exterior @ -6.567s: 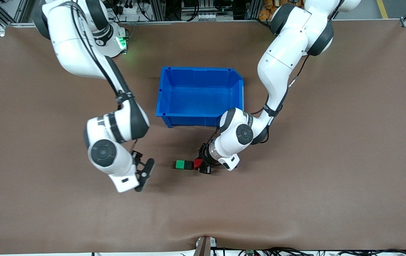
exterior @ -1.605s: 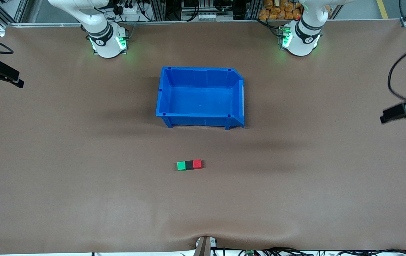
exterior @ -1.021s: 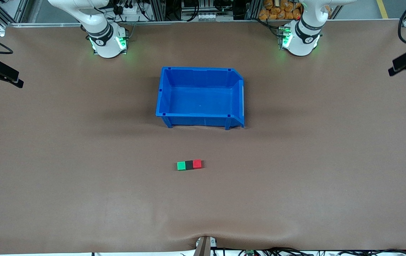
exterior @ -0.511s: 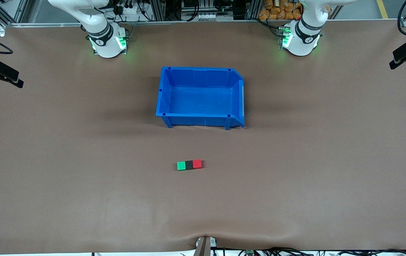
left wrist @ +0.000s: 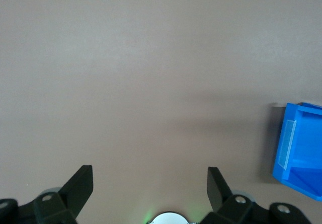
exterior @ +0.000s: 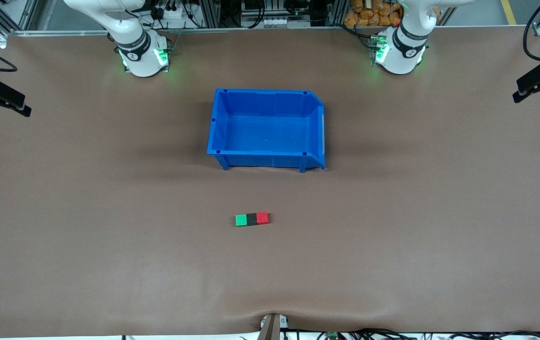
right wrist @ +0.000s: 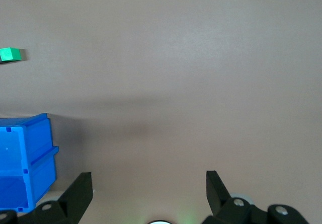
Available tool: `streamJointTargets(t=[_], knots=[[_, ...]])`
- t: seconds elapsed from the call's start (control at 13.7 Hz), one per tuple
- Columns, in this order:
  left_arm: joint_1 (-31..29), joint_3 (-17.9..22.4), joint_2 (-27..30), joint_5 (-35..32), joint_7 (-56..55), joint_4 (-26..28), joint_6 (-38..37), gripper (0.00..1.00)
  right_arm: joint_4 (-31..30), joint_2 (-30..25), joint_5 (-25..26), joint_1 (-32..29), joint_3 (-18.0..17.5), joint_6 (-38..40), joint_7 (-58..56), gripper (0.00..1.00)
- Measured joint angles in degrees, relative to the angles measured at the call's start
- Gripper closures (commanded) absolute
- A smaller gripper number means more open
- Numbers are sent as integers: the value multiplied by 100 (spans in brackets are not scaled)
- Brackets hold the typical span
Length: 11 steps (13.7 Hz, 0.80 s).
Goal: Attach green and red cubes to black cube
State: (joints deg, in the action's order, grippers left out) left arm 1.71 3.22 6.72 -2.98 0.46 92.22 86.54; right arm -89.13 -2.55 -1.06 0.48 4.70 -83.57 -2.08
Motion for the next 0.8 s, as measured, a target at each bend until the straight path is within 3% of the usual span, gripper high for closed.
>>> streamJointTargets(t=[0.8], knots=[[-14,-7,-163,0,0,-194,2,0,0,2,0,0,-7,-3,0,0]])
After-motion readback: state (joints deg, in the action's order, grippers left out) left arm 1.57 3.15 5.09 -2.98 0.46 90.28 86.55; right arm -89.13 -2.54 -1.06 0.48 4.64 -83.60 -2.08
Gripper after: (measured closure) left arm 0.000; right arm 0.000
